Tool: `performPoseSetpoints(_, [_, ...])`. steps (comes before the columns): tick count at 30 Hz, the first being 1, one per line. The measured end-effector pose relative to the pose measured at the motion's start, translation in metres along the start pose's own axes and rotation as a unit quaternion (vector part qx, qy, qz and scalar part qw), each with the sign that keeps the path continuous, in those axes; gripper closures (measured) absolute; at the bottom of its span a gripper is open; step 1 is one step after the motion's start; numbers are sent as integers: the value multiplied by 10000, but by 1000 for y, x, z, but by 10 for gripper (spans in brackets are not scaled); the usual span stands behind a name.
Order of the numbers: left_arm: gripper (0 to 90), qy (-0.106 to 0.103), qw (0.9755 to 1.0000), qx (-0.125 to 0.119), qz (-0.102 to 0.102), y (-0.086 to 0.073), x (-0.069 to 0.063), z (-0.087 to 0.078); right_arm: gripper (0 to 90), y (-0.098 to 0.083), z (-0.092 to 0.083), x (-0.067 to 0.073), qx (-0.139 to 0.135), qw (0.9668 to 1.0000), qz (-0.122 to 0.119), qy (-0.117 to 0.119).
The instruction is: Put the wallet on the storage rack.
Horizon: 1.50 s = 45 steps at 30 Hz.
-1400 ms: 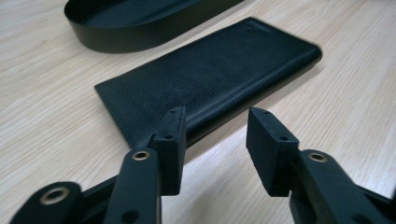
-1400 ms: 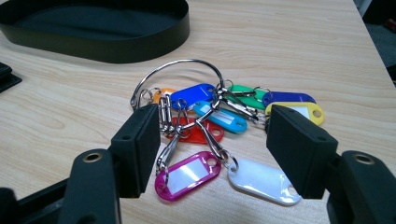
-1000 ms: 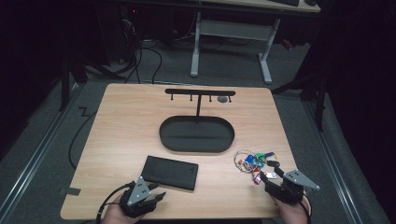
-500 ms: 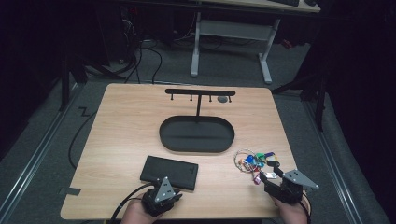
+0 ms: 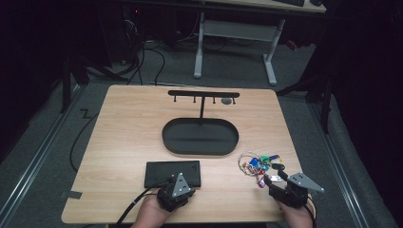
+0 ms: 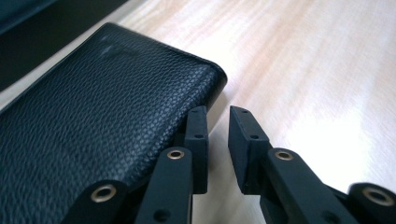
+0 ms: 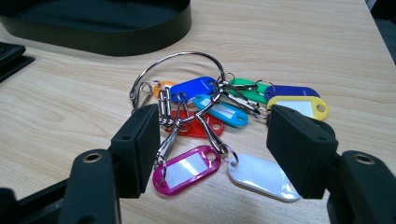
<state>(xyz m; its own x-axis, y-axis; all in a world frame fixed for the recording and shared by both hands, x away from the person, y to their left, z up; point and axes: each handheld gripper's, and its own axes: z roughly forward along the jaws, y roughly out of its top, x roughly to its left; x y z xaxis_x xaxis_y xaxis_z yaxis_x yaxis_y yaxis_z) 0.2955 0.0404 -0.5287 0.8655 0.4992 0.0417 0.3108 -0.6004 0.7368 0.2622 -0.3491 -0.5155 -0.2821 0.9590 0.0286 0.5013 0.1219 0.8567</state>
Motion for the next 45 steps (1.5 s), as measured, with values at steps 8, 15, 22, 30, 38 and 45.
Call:
performPoseSetpoints(8, [750,95,9999,-135,25,7,-1,5,352,-1,0,0,11,10000,40,9])
performPoseSetpoints(15, [768,746,9947,-663,-259,-5,41,-42,352,-1,-2,-1,1,10000,32,20])
performPoseSetpoints(22, [806,1842,9801,-355,-646,-38,100,-47,352,-1,0,2,17,10000,53,55])
performPoseSetpoints(30, [841,1733,9812,-301,-796,-43,106,-42,352,-2,3,1,51,9999,83,88])
performPoseSetpoints(38, [866,1492,9863,-292,-641,-44,92,-47,352,-1,0,2,4,9999,73,94])
performPoseSetpoints(45, [852,1840,9799,-308,-707,-46,101,-48,352,0,0,3,-21,9999,20,129])
